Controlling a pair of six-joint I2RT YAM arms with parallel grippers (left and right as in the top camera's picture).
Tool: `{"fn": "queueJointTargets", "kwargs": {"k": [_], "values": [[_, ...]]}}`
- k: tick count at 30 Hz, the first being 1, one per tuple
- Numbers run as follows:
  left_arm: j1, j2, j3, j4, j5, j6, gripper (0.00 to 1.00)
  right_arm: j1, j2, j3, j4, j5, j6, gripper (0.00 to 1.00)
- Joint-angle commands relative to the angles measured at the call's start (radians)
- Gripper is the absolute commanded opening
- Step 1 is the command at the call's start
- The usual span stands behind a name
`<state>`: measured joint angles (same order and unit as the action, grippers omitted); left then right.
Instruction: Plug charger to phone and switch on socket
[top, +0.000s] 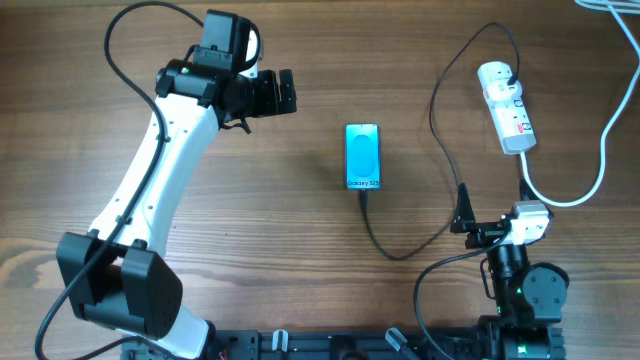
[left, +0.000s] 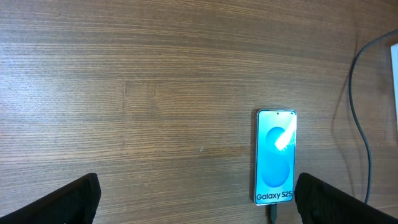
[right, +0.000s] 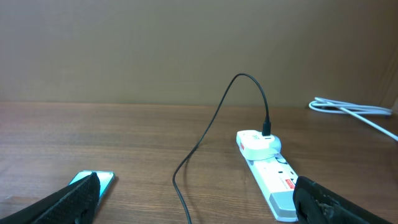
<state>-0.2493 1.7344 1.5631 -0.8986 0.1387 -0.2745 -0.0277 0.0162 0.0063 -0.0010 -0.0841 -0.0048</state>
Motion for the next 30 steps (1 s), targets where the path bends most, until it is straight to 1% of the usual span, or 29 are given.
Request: {"fn": "queueJointTargets", "kwargs": {"k": [1,6,10,13,15,18,20,23,25,29,30], "values": [[-0.003,0.007,-0.002,-0.001,-0.006,0.006,1.00,0.005,-0.013,-0.001,0.002,0.017,0.005,1.00],[-0.003,0.008,-0.002,-0.001,-0.006,0.006,1.00,0.005,-0.013,-0.001,0.002,0.017,0.005,1.00],[-0.003,-0.005,-0.002,-0.004,-0.050,0.006,1.00,0.005,-0.013,-0.001,0.002,0.017,0.005,1.00],[-0.006,-0.056,-0.021,-0.009,-0.074,0.006,1.00,0.005,-0.013,-0.001,0.002,0.017,0.005,1.00],[-0.008,-0.119,-0.080,-0.008,-0.089,0.006,1.00,0.005,-0.013,-0.001,0.002,0.017,0.005,1.00],[-0.005,-0.232,-0.206,0.028,-0.120,0.006,1.00,0.005,-0.013,-0.001,0.002,0.017,0.005,1.00],[0.009,-0.362,-0.357,0.132,-0.126,0.006,1.00,0.005,-0.013,-0.001,0.002,0.017,0.005,1.00],[0.040,-0.541,-0.541,0.233,-0.125,0.005,1.00,0.005,-0.013,-0.001,0.002,0.017,0.005,1.00],[0.072,-0.684,-0.655,0.265,-0.124,0.005,1.00,0.005,-0.013,-0.001,0.002,0.017,0.005,1.00],[0.121,-0.882,-0.761,0.263,-0.124,0.005,1.00,0.005,-0.013,-0.001,0.002,0.017,0.005,1.00],[0.156,-1.006,-0.801,0.251,-0.115,0.005,1.00,0.005,-0.013,-0.001,0.002,0.017,0.005,1.00]]}}
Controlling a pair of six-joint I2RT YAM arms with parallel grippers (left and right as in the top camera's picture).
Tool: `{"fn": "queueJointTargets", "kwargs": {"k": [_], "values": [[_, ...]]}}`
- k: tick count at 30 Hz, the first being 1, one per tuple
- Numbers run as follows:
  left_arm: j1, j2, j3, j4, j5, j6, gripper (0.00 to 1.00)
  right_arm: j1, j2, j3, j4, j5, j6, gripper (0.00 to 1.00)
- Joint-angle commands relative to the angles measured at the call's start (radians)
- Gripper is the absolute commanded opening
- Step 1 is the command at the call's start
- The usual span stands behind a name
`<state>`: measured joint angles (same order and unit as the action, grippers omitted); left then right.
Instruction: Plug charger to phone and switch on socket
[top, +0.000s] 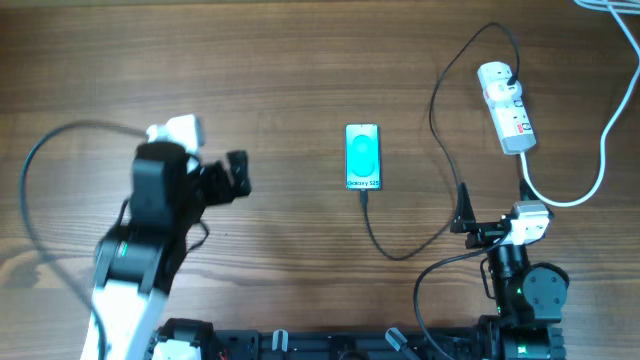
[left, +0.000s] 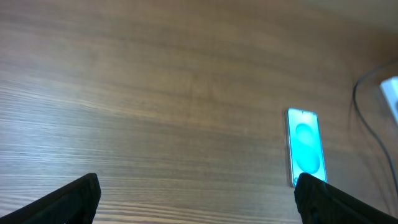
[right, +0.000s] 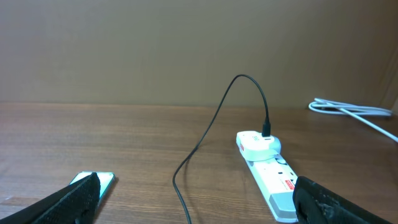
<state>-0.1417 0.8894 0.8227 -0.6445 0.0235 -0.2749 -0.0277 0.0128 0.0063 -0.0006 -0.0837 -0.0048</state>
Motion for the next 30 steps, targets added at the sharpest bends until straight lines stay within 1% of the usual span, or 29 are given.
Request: {"fn": "queueJointTargets", "kwargs": {"k": [1,4,6,13,16,17,20,22,26,30], "values": [[0.061,-0.207,-0.073,-0.011,0.011,0.006,1.00,0.005,-0.009,-0.001,0.001,0.017,0.005,1.00],[0.100,-0.345,-0.086,-0.134,0.055,0.006,1.00,0.005,-0.009,-0.001,0.001,0.017,0.005,1.00],[0.103,-0.371,-0.086,-0.179,0.054,0.006,1.00,0.005,-0.009,-0.001,0.001,0.017,0.005,1.00],[0.124,-0.393,-0.106,-0.190,0.054,0.006,1.00,0.005,-0.009,-0.001,0.001,0.017,0.005,1.00],[0.125,-0.458,-0.174,-0.158,0.054,0.006,1.00,0.005,-0.009,-0.001,0.001,0.017,0.005,1.00],[0.125,-0.485,-0.205,-0.127,0.055,0.006,1.00,0.005,-0.009,-0.001,0.001,0.017,0.005,1.00],[0.126,-0.602,-0.329,0.031,0.082,0.006,1.00,0.005,-0.009,-0.001,0.002,0.017,0.005,1.00],[0.126,-0.662,-0.383,0.085,0.108,0.006,1.00,0.005,-0.009,-0.001,0.001,0.017,0.005,1.00],[0.126,-0.745,-0.449,0.126,0.114,0.007,1.00,0.005,-0.009,-0.001,0.001,0.017,0.005,1.00],[0.126,-0.756,-0.482,0.155,0.114,0.054,1.00,0.005,-0.009,-0.001,0.001,0.017,0.005,1.00]]}}
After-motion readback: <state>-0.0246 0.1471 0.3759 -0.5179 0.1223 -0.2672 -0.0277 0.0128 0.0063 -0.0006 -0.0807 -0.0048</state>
